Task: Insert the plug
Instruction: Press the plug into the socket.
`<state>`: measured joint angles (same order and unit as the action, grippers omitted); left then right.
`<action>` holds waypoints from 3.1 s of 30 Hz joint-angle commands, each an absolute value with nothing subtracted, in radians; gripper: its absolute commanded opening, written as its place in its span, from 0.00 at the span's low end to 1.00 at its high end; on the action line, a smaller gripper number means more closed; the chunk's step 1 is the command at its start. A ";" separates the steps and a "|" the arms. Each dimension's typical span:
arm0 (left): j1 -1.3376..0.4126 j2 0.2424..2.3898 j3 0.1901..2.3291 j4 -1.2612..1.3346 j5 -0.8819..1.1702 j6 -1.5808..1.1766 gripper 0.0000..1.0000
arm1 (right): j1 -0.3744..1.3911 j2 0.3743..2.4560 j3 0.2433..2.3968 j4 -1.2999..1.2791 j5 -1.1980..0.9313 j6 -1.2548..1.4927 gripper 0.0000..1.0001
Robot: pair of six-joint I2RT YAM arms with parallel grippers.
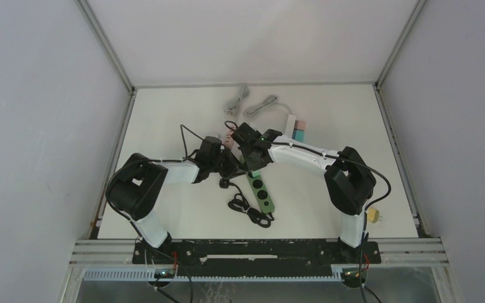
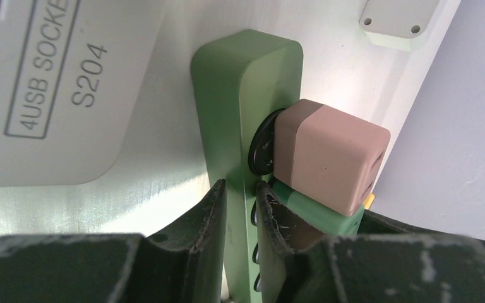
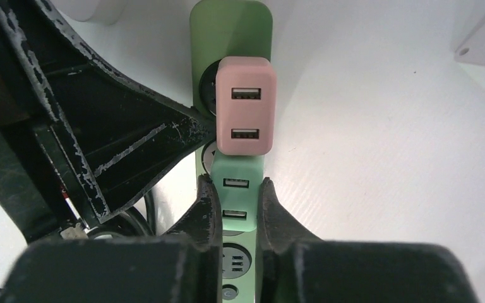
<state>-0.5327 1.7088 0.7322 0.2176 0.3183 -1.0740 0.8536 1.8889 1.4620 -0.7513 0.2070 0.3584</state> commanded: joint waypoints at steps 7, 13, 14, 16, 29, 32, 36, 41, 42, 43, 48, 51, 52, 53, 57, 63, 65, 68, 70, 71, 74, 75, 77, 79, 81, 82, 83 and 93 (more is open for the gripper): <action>-0.538 1.696 0.709 0.206 0.317 -1.070 0.27 | 0.838 1.897 1.316 -0.662 0.178 0.359 0.00; -0.539 1.696 0.709 0.205 0.318 -1.071 0.28 | 0.834 1.926 1.235 -0.655 0.179 0.355 0.00; -0.539 1.694 0.707 0.205 0.318 -1.071 0.27 | 0.834 1.937 1.235 -0.656 0.181 0.350 0.00; -0.539 1.692 0.706 0.204 0.318 -1.069 0.27 | 0.831 1.947 1.202 -0.656 0.180 0.344 0.00; -0.540 1.694 0.704 0.206 0.316 -1.069 0.27 | 0.875 2.002 1.200 -0.654 0.106 0.338 0.00; -0.539 1.692 0.702 0.207 0.315 -1.069 0.27 | 0.845 1.973 1.167 -0.627 0.088 0.351 0.00; -0.538 1.685 0.696 0.206 0.311 -1.069 0.27 | 0.823 1.955 1.121 -0.609 0.081 0.344 0.00; -0.539 1.687 0.698 0.210 0.315 -1.072 0.27 | 0.839 1.966 1.087 -0.591 0.082 0.355 0.00; -0.539 1.686 0.697 0.211 0.315 -1.072 0.28 | 0.840 1.969 1.080 -0.585 0.078 0.359 0.00; -0.539 1.683 0.695 0.210 0.312 -1.071 0.28 | 0.842 1.974 1.077 -0.582 0.076 0.362 0.00; -0.538 1.679 0.693 0.210 0.310 -1.073 0.27 | 0.860 1.995 1.078 -0.583 0.083 0.361 0.00; -0.538 1.671 0.693 0.209 0.311 -1.076 0.28 | 0.863 2.006 1.077 -0.593 0.092 0.364 0.00; -0.539 1.667 0.693 0.209 0.310 -1.077 0.28 | 0.864 2.007 1.077 -0.594 0.094 0.364 0.00; -0.539 1.661 0.695 0.207 0.310 -1.076 0.28 | 0.866 2.005 1.078 -0.593 0.096 0.362 0.00; -0.538 1.622 0.701 0.180 0.294 -1.059 0.28 | 0.867 1.972 1.078 -0.588 0.108 0.364 0.00; -0.538 1.554 0.691 0.146 0.266 -1.042 0.33 | 0.870 1.893 1.142 -0.596 0.124 0.373 0.02; -0.538 1.528 0.689 0.127 0.256 -1.034 0.34 | 0.871 1.877 1.177 -0.609 0.133 0.372 0.15; -0.539 1.475 0.684 0.089 0.234 -1.020 0.37 | 0.870 1.851 1.225 -0.629 0.161 0.385 0.39; -0.538 1.437 0.682 0.060 0.209 -1.005 0.39 | 0.871 1.825 1.258 -0.630 0.170 0.396 0.51; -0.539 1.418 0.680 0.047 0.196 -0.997 0.41 | 0.871 1.810 1.268 -0.626 0.171 0.400 0.55; -0.539 1.355 0.677 -0.001 0.154 -0.975 0.46 | 0.872 1.750 1.287 -0.602 0.173 0.415 0.64; -0.539 1.335 0.677 -0.014 0.142 -0.965 0.48 | 0.874 1.727 1.288 -0.592 0.173 0.418 0.66; -0.539 1.292 0.676 -0.048 0.119 -0.947 0.51 | 0.874 1.681 1.288 -0.578 0.169 0.422 0.71; -0.539 1.243 0.677 -0.091 0.092 -0.923 0.55 | 0.874 1.631 1.288 -0.579 0.171 0.425 0.73; -0.539 1.187 0.677 -0.135 0.057 -0.898 0.59 | 0.874 1.599 1.288 -0.598 0.187 0.426 0.77; -0.539 1.156 0.680 -0.157 0.037 -0.882 0.61 | 0.874 1.584 1.287 -0.611 0.199 0.427 0.78; -0.540 1.127 0.682 -0.182 0.018 -0.867 0.64 | 0.874 1.569 1.284 -0.624 0.215 0.427 0.79; -0.538 0.823 0.709 -0.386 -0.198 -0.729 0.83 | 0.850 1.379 1.165 -0.719 0.396 0.497 0.97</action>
<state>-0.5346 0.9047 0.6991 -0.2893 -0.0856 -0.8185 0.8654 1.4624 1.2037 -0.6598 0.2909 0.4339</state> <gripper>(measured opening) 0.796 0.956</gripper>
